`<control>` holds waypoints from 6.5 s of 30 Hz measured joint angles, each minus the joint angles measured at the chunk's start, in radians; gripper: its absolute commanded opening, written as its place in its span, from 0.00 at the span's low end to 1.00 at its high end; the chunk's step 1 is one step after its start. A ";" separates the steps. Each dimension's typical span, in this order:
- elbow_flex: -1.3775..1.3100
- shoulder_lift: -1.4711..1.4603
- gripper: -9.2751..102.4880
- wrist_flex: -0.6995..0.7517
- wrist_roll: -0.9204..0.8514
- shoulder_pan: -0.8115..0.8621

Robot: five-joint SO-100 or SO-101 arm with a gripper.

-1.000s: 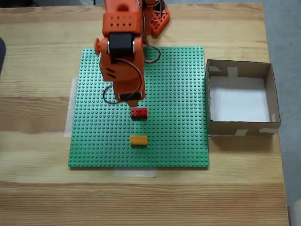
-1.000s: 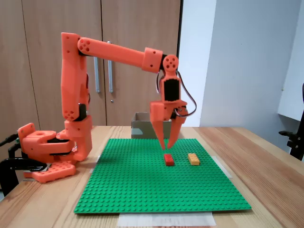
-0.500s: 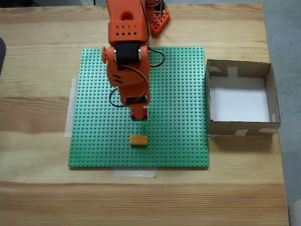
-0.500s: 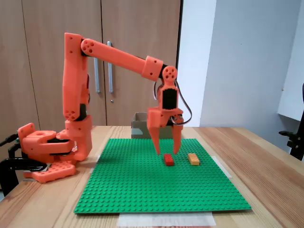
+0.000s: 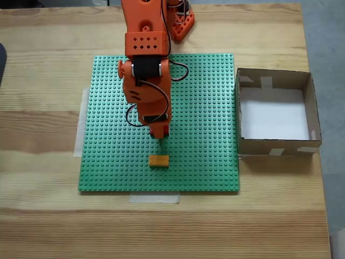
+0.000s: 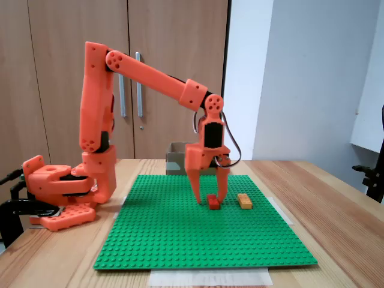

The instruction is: Pick the red lego block and put it in the box.

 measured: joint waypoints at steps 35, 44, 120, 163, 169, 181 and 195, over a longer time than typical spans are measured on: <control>-0.037 -0.015 0.08 0.012 -0.018 -0.006; -0.035 0.213 0.08 0.081 -0.012 0.008; -0.759 -0.221 0.07 0.334 0.195 -0.827; -0.472 -0.353 0.21 -0.109 0.058 -0.775; -0.472 -0.353 0.21 -0.101 0.058 -0.781; -0.353 -0.155 0.18 -0.166 0.040 -0.782; 0.029 0.327 0.07 -0.405 -0.026 -0.683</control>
